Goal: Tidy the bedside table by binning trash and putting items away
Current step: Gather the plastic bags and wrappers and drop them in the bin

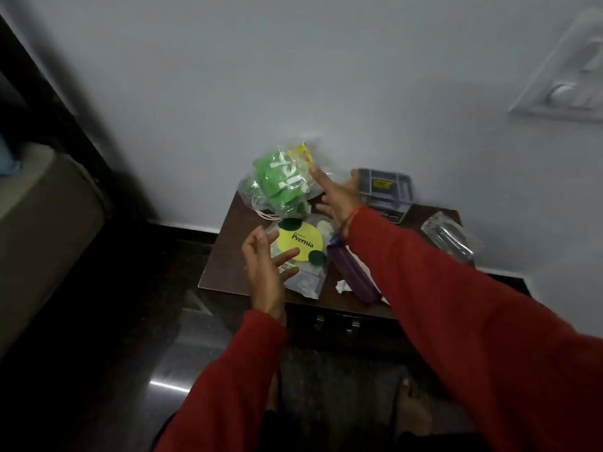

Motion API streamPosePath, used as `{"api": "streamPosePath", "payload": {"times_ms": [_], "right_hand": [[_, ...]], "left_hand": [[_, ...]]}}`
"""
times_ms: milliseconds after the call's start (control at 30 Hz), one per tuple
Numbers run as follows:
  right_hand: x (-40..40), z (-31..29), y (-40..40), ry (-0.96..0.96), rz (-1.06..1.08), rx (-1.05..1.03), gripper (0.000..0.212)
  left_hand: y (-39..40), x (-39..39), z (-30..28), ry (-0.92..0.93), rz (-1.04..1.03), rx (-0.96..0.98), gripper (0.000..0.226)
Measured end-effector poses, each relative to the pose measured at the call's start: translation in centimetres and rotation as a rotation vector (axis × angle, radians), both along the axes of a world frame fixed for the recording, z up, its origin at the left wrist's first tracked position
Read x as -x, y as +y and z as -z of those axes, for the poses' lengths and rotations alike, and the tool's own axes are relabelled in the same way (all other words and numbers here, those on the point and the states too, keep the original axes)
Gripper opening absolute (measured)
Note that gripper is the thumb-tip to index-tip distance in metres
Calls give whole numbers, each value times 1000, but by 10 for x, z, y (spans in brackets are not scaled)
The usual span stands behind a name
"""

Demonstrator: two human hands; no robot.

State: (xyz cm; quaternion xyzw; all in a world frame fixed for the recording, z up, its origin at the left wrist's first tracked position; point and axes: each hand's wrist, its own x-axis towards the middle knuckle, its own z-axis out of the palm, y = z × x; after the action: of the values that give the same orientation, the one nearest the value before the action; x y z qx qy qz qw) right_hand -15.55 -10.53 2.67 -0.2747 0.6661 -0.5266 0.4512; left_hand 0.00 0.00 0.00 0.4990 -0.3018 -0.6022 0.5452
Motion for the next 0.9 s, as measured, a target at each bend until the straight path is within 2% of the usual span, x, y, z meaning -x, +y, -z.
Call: {"api": "streamPosePath", "payload": {"times_ms": [67,133,267,333,433,533,633,667,733,800,867,900], "right_hand": [[-8,-4,-17,-128,67,12,122],[-13,1,-33,-137,118,-25,108],[-13,17,-46,7,237,13,59],[-12,6,-39,130,266,118,37],[-16,-30,-12,219,195,295,26],[-14,-53,17,106,117,408,26],[-22,-61,54,-95,-139,267,23],[-25,-58,64,-99,-238,201,20],[-29,-43,72,131,-423,126,18],[-32,-35,78,526,-659,97,26],[-32,-29,80,958,-791,-27,40],[-33,-27,81,1107,-773,-103,41]], "left_hand": [[-9,1,2,-13,7,-50,27],[-15,2,8,-4,-3,-70,40],[-18,1,10,-29,14,-20,35],[-17,0,10,-35,33,33,48],[-17,-2,8,77,28,24,76],[-19,-9,5,278,25,-34,97],[-15,-11,0,480,165,39,101],[-12,-10,-1,528,199,46,102],[-8,-9,-4,544,236,47,112],[-5,-6,-3,452,224,82,113],[-4,-4,-3,370,173,86,97],[-7,-4,-2,342,127,81,80]]}}
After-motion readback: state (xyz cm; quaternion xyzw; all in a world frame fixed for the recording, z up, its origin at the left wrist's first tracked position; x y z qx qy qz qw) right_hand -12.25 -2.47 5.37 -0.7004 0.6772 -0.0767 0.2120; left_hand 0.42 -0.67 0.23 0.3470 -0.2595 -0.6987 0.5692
